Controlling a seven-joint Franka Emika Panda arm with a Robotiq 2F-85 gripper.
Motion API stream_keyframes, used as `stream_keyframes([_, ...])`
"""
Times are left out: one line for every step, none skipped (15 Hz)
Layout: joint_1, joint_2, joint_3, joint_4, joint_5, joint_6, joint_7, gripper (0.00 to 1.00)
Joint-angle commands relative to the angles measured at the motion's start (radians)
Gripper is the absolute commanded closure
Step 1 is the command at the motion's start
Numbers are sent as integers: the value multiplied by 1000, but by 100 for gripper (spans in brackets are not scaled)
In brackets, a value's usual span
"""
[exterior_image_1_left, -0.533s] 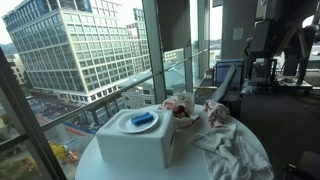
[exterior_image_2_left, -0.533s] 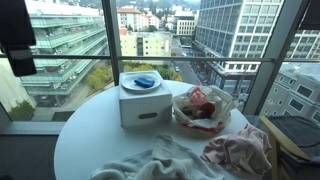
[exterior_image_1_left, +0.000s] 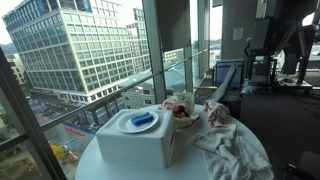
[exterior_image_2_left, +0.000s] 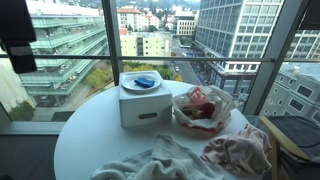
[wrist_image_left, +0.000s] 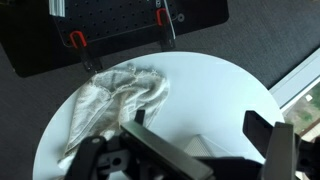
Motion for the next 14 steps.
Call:
stream_keyframes([-25,20,23,-29,8,41,-5,0])
stream_keyframes([-32,41,30,-48,10,76,3,0])
stream_keyframes([-31,74,33,-64,21,120,5,0])
stream_keyframes([-26,106,36,-75,25,150,3,0])
stream_keyframes([-19,148,43,-88,30,209,1,0])
stream_keyframes([-15,191,52,-100,32,277,2,0])
stream_keyframes([-8,248,59,-98,29,327,-3,0])
stream_keyframes([-4,304,65,-98,26,373,-1,0])
stream_keyframes([1,358,69,-90,24,410,0,0])
stream_keyframes([1,418,81,-86,14,466,7,0])
stream_keyframes([-1,476,91,-81,1,520,17,0])
stream_keyframes([-6,539,107,-77,-18,583,33,0])
stream_keyframes([-12,600,116,-70,-39,641,48,0])
stream_keyframes([-18,660,122,-61,-63,689,66,0])
